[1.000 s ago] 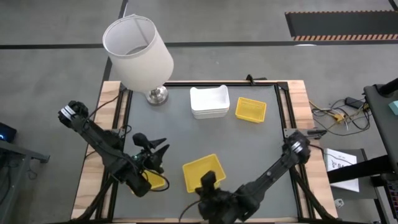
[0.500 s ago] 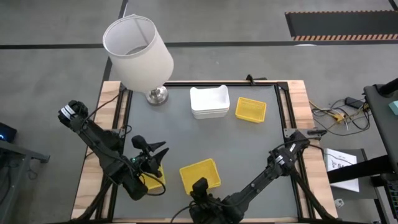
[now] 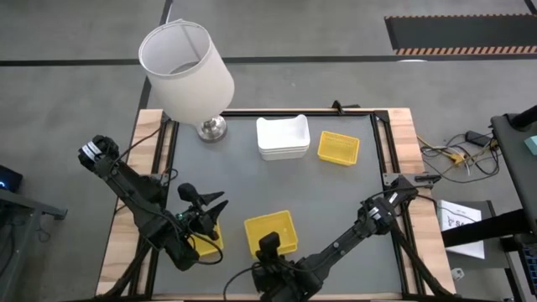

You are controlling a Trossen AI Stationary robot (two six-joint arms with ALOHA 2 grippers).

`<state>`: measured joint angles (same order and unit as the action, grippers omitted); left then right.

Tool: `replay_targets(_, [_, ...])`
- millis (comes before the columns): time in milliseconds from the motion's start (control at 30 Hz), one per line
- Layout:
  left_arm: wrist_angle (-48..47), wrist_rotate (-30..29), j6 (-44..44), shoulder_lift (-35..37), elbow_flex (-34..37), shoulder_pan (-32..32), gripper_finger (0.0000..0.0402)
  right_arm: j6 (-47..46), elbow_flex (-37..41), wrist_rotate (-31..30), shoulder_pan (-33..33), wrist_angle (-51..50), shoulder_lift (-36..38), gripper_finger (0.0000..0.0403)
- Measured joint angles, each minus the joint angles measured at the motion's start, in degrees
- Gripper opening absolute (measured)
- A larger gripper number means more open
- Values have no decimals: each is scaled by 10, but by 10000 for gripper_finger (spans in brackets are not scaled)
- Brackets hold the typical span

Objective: Stack baskets by color
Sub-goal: Stack the yellow basket on the stacked yellow baskets

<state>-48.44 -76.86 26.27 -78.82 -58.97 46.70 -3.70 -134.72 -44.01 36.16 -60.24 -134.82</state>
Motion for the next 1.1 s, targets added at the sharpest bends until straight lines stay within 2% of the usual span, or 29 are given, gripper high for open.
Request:
replay_targets(100, [0, 0, 0, 0, 1, 0, 129, -12, 0, 26, -2, -6, 0, 8])
replay_targets(300, [3, 0, 2, 0, 0, 0, 129, -26, 0, 26, -10, -6, -10, 15])
replay_targets(367, [4, 0, 2, 0, 1, 0, 129, -25, 0, 28, -14, -6, -13, 27])
replay_targets(633, [16, 0, 1, -1, 1, 0, 129, -6, 1, 101, -21, -15, -4, 93])
replay_targets(733, [18, 1, 1, -2, 1, 0, 129, 6, 1, 100, -21, -41, 7, 105])
replay_targets(867, [17, 1, 2, -2, 2, 0, 129, 1, 1, 98, -21, -92, 18, 103])
replay_targets(1100, [35, 5, -1, -2, 1, -1, 129, 5, 12, 98, -20, -136, 35, 69])
